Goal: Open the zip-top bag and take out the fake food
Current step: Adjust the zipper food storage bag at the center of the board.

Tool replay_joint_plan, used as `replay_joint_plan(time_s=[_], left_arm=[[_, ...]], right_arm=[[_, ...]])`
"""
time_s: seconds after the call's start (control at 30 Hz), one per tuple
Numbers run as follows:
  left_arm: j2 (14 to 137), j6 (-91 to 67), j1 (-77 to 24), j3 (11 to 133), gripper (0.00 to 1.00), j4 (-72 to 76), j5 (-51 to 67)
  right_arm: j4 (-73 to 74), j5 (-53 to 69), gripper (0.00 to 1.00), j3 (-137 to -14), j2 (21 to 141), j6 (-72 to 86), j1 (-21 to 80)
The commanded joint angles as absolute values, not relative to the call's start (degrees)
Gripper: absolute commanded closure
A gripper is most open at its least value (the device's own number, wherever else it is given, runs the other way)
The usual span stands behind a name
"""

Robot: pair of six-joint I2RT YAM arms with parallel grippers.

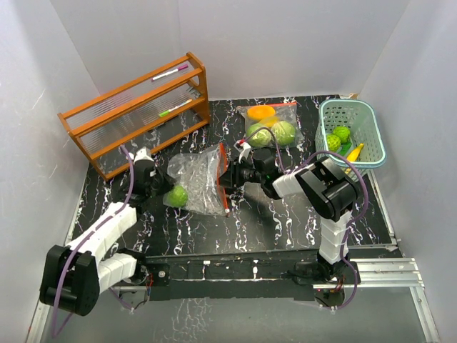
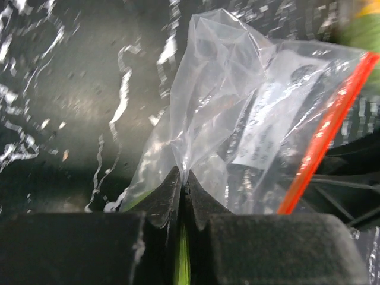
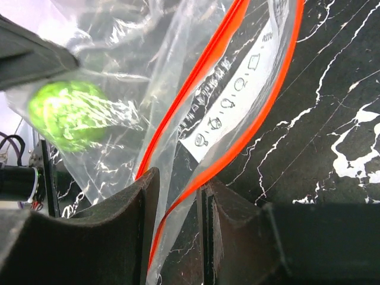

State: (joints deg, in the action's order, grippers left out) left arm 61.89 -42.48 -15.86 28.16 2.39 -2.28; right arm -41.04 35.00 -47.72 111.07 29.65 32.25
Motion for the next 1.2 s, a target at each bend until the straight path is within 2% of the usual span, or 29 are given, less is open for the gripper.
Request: replay_joint_plan(time_s=[0.0,0.23,0.6,0.67,0.83,1.0,1.1,1.17], left_arm=[[58.4,-37.8,-15.8,35.6,1.00,-0.5,3.9],[57.6,-36.7,-16.3,44.5,1.00,-6.1,11.5],[59.6,-36.7,-16.3,49.6,1.00,-11.8,15.0],[58.5,-37.4,-16.3,49.2,1.00,-9.9,16.5],[60.4,-35.1,-16.4,46.5,1.00,-12.0,11.3],[60.4,-36.9,-16.4,41.8,1.00,-9.3,10.8],[60.3,-36.8,-16.4,42.0,1.00,-9.2,10.4],[60.6,-36.3,-16.4,42.6,1.00,-9.8,9.9]], right_arm=[[-46.1,35.1,0.65,-47.1,110.4,30.1,32.6],[-48.5,35.2,0.65,-46.3,112.1,31.5,32.6],[-46.3,33.1,0.60,-45.7,108.1,30.2,32.5],[-45.7,32.1,0.60,-45.3,106.8,30.0,32.5],[-44.6,27.0,0.60,-44.0,102.7,31.8,32.4],[-32.0,19.3,0.60,-46.5,97.5,27.5,32.4],[-25.6,16.3,0.48,-47.4,96.8,25.3,32.4],[-24.1,14.7,0.44,-47.0,96.6,24.9,32.4]])
